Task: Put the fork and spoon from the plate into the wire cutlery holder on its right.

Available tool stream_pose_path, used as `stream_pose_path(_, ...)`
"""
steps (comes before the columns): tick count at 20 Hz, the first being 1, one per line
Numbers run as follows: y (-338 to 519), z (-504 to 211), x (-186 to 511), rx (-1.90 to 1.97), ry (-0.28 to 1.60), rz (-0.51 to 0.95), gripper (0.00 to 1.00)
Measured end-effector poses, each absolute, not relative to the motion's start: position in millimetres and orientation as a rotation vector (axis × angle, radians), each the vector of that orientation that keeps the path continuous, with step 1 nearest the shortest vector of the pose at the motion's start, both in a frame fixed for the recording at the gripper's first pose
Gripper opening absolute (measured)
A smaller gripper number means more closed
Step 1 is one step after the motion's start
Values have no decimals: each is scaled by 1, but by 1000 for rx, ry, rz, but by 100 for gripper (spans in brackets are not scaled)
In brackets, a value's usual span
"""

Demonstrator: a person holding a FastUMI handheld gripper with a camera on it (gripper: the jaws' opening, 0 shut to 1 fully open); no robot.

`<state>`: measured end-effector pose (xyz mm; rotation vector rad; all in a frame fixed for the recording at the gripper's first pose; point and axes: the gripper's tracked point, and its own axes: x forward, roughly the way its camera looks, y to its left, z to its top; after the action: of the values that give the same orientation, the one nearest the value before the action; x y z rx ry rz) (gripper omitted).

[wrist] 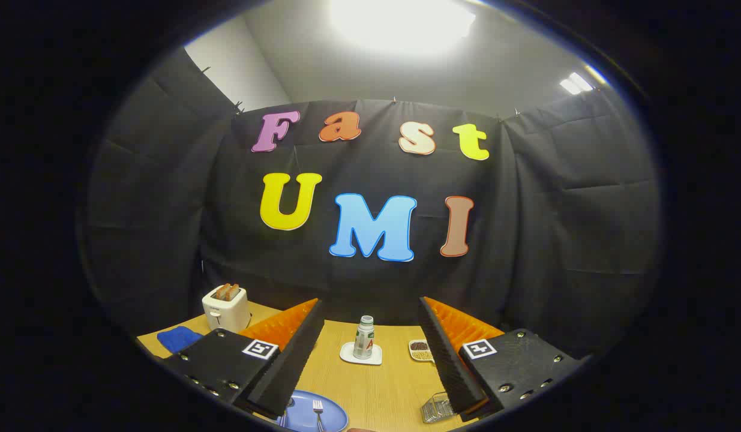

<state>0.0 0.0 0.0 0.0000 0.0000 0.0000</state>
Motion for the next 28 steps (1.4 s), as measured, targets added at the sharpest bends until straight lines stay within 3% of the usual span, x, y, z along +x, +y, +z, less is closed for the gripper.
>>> stream_pose_path(15, 1, -3, -4, -11, 15, 4, 96)
stream_pose_path(28, 28, -64, 0, -58, 190, 115, 96)
